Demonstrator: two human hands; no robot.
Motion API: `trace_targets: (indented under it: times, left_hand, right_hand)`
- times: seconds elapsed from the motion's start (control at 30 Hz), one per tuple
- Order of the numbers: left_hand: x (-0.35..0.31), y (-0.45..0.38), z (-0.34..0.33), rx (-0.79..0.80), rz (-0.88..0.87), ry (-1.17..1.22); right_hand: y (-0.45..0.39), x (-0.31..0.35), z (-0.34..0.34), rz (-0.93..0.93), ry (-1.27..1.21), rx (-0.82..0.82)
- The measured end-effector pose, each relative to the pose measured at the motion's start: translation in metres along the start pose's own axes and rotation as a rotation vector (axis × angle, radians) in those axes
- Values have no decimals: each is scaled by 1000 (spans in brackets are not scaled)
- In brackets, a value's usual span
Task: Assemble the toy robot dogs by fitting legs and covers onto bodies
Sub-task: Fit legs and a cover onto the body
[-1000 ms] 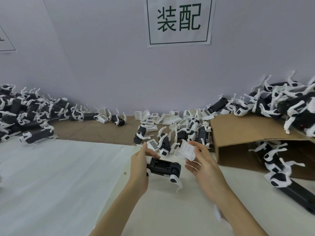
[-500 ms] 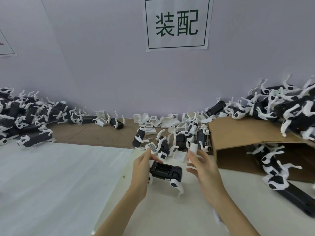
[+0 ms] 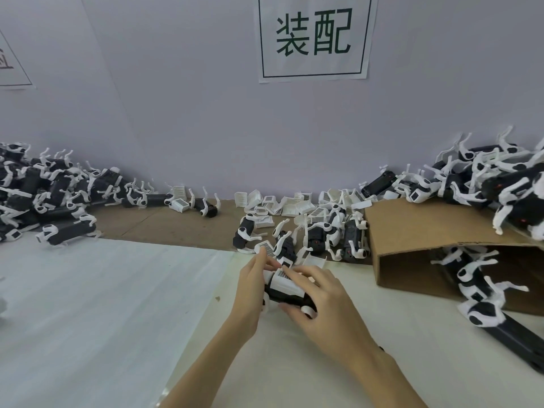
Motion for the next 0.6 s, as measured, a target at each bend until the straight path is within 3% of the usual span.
trace_targets:
  times: [0.17, 0.33, 0.5, 0.6]
  left_hand:
    - [4, -1, -4, 31, 53, -50]
    - [-1, 0, -14, 178, 36, -27]
    - [-2, 0, -18, 214, -4, -73]
    - [-4, 1, -19, 257, -8, -76]
  right_hand:
    - [-3, -1, 9, 9, 153, -28]
    - [-2, -11, 10, -17, 79, -7]
    - [-2, -14, 15, -7, 45, -47]
    - [-1, -16, 2, -20, 68, 13]
Point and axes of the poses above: each hand's wrist, its own y-axis away from the middle knuckle, its own z-axis out of the back of the hand, x = y × z, the point moved 10 cm from there along -y, towards the middle knuckle, and after that the axes turned 6 degrees about y, right-handed, at the moved point
